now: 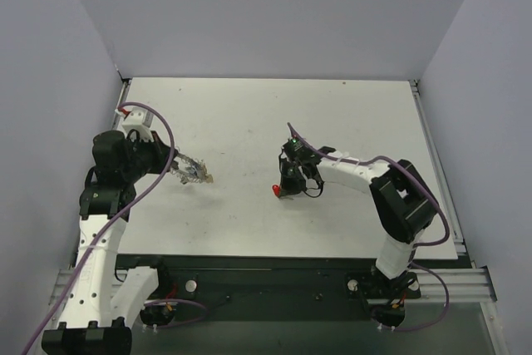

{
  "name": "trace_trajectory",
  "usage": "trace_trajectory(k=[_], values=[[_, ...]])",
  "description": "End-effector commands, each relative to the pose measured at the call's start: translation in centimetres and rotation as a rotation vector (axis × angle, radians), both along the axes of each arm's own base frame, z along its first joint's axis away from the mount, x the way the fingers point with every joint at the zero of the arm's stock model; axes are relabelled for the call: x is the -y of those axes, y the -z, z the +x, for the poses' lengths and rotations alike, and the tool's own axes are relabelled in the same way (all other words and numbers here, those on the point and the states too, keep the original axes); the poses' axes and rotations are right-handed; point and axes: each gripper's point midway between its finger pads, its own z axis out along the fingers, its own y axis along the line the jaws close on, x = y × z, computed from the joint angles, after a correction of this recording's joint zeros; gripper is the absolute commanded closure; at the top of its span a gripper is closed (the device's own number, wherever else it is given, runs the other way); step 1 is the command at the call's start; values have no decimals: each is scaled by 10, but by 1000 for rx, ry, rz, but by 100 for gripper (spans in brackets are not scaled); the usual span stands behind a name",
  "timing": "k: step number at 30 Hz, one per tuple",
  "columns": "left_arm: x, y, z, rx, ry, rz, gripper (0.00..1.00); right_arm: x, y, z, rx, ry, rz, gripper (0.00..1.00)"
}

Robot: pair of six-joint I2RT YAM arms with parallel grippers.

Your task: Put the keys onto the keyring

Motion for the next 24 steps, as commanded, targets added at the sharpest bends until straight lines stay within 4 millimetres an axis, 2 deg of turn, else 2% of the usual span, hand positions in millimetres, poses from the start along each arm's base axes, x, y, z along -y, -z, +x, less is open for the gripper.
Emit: trace_trajectory(k=[1, 3, 4, 6, 7, 9, 10, 11, 14, 19, 21, 24], values=[[29, -43, -1, 176, 136, -26, 100, -1, -52, 8, 138, -18, 102, 100], [38, -47, -3, 188, 172, -38, 100, 0, -64, 7, 185, -35, 134, 100], [43, -49, -4, 194, 188, -39, 100, 0, -84, 10, 251, -43, 170, 100], [59, -53, -7, 208, 235, -34, 100, 4, -98, 8, 311, -51, 195, 100], [65, -55, -7, 218, 254, -37, 100, 4, -121, 9, 384, -59, 238, 100], [85, -61, -13, 236, 315, -37, 100, 5, -138, 6, 454, -109, 281, 100], [93, -61, -12, 235, 338, -33, 100, 4, -160, 5, 526, -128, 327, 100], [108, -63, -20, 242, 387, -32, 100, 5, -169, 2, 568, -162, 343, 100], [130, -68, -28, 280, 457, -12, 100, 8, -203, -9, 660, -208, 438, 100], [176, -76, -57, 368, 620, -20, 100, 10, -254, -40, 809, -399, 581, 100], [193, -77, -71, 401, 694, -17, 100, 13, -270, -50, 880, -466, 596, 100], [206, -80, -81, 448, 747, -1, 100, 17, -290, -65, 928, -534, 649, 100]])
